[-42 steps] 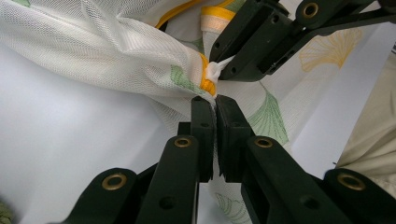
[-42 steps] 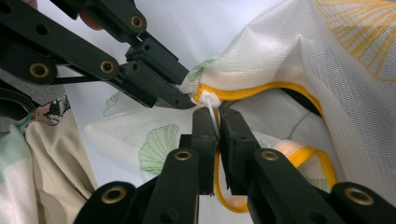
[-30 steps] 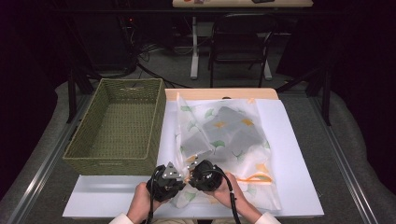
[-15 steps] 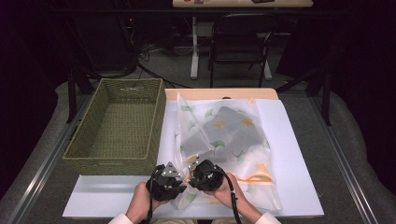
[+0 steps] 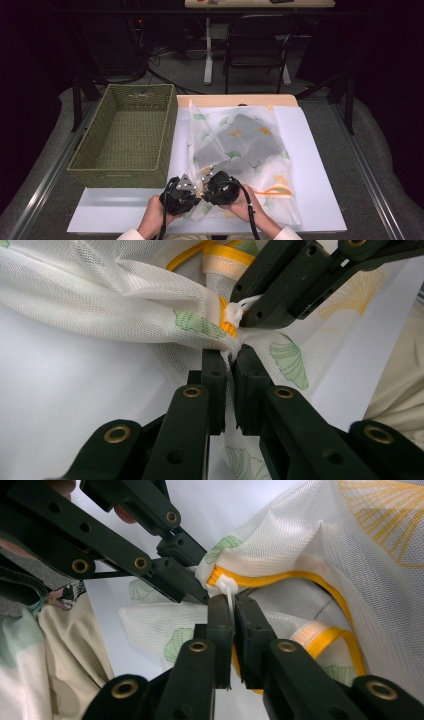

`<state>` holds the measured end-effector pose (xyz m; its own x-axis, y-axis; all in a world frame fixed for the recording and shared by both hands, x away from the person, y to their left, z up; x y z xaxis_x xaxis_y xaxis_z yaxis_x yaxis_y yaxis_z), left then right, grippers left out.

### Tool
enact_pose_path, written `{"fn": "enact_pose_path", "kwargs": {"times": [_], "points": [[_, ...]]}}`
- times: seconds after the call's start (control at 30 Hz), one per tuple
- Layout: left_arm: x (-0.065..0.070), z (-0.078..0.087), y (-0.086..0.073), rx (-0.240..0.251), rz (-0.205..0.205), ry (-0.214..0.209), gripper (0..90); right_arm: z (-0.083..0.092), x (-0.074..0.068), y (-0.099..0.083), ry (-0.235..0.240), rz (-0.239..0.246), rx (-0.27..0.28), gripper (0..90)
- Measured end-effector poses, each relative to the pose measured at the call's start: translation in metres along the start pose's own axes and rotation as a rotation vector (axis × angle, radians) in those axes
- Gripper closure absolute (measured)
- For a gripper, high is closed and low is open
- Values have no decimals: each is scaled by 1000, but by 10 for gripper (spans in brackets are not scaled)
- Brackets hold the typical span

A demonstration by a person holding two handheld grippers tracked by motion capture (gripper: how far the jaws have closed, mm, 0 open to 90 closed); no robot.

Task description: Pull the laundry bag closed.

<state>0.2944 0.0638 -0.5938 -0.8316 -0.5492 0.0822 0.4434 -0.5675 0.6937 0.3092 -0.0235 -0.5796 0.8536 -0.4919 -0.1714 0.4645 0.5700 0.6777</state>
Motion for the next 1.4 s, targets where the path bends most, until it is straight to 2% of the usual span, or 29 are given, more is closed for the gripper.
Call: {"fn": "enact_pose_path", "kwargs": {"times": [0.03, 0.13, 0.2, 0.4, 0.43, 0.57, 0.67, 0.83, 1.13, 1.2, 1.4], "points": [[0, 0, 0, 1, -5, 7, 853, 0, 0, 0, 5, 5, -4, 808], [1, 0, 0, -2, -28, 18, 854, 1, -1, 1, 34, 1, 4, 795], [1, 1, 0, -7, -43, 22, 854, 2, 0, 2, 31, 4, 7, 797], [1, 1, 1, -10, -50, 29, 856, 4, 2, 4, 12, 8, 6, 806], [2, 1, 1, -5, -42, 29, 856, 4, 2, 4, 10, 11, 10, 813], [1, 2, 1, -6, -56, 38, 857, 8, 1, 6, 9, 31, 6, 882], [1, 3, 1, -3, -57, 39, 858, 8, 1, 7, -7, 44, 4, 889], [2, 7, 4, 14, -59, 36, 868, 7, 3, 6, -36, 24, 1, 894], [3, 12, 6, 34, -58, 33, 880, 5, 5, 4, -53, 16, -21, 897], [3, 13, 8, 33, -55, 30, 888, 5, 7, 4, -92, 37, -12, 897], [1, 15, 6, 34, -49, 29, 890, 3, 8, 3, -80, 23, -18, 896]]}}
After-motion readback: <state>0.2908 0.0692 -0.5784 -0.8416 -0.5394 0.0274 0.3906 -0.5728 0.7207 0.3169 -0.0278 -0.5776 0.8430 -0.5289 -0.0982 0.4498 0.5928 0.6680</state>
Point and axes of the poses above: each handheld gripper's, and its own axes: z roughly backward along the jaws, y roughly out of its top, x roughly to its right, the point moved 8 cm from there along -z, roughly forward along the jaws, and after that the axes turned 8 degrees about x, right-handed, at the moved point
